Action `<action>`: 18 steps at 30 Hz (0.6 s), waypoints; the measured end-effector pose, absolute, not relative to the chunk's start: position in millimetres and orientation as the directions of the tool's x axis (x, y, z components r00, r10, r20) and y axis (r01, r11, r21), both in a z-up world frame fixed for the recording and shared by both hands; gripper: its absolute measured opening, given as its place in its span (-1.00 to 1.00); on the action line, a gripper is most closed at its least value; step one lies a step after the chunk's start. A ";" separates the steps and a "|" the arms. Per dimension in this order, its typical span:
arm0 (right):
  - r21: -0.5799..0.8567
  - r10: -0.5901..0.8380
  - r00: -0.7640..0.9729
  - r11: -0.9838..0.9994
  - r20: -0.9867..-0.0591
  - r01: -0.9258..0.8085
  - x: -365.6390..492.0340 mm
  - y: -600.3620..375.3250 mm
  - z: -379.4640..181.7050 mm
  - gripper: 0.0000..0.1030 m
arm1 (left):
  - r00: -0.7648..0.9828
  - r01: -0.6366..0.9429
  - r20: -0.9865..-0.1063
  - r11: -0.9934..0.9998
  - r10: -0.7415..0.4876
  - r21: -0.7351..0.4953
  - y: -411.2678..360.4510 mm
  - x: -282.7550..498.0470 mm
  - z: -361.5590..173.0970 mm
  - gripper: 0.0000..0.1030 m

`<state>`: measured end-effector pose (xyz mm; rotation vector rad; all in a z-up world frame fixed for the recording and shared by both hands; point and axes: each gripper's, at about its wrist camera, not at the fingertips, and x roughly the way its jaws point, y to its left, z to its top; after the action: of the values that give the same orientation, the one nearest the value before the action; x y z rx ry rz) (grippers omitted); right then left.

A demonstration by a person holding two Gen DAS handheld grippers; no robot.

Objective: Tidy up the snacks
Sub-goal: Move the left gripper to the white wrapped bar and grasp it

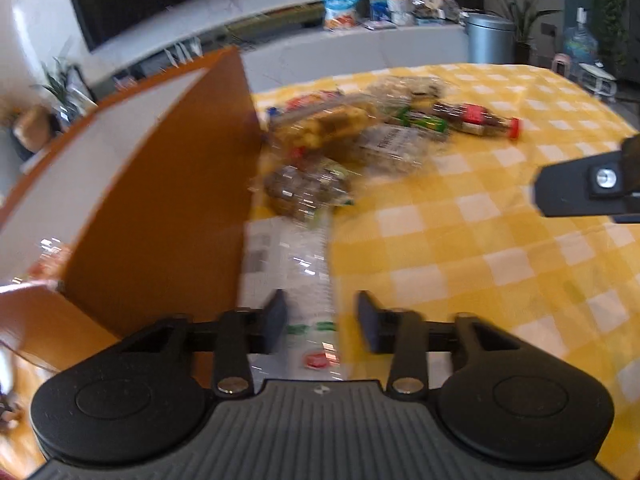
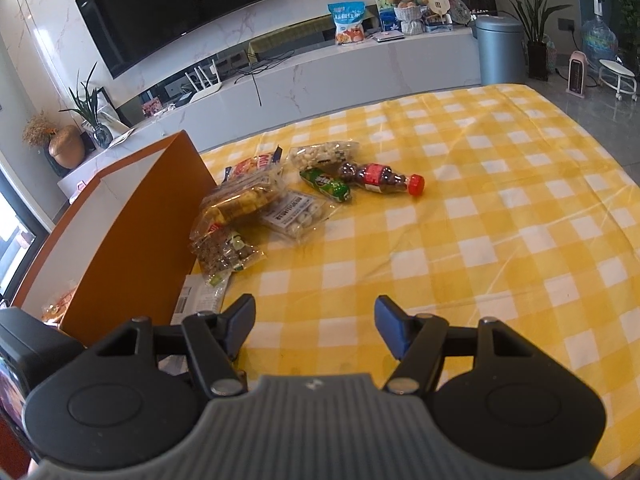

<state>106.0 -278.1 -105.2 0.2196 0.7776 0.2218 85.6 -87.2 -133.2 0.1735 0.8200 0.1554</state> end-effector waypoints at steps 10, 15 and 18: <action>0.279 0.276 0.670 0.954 -0.689 -0.105 111.0 -277.7 -110.8 0.26 | 0.691 -0.058 -0.694 0.972 0.203 0.227 -88.9 84.1 -136.0 -0.57; 0.289 0.278 0.659 0.953 -0.699 -0.095 112.9 -279.9 -113.4 0.26 | 0.711 -0.014 -0.686 0.979 0.154 0.205 -89.9 82.1 -134.4 -0.93; 0.291 0.278 0.662 0.952 -0.697 -0.094 112.7 -280.2 -112.7 0.26 | 0.714 0.011 -0.692 0.987 0.102 0.157 -90.6 82.6 -130.3 -0.97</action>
<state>112.7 -280.2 -112.7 0.2387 0.8231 0.2123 82.6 -90.6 -130.3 0.1544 0.7743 0.0504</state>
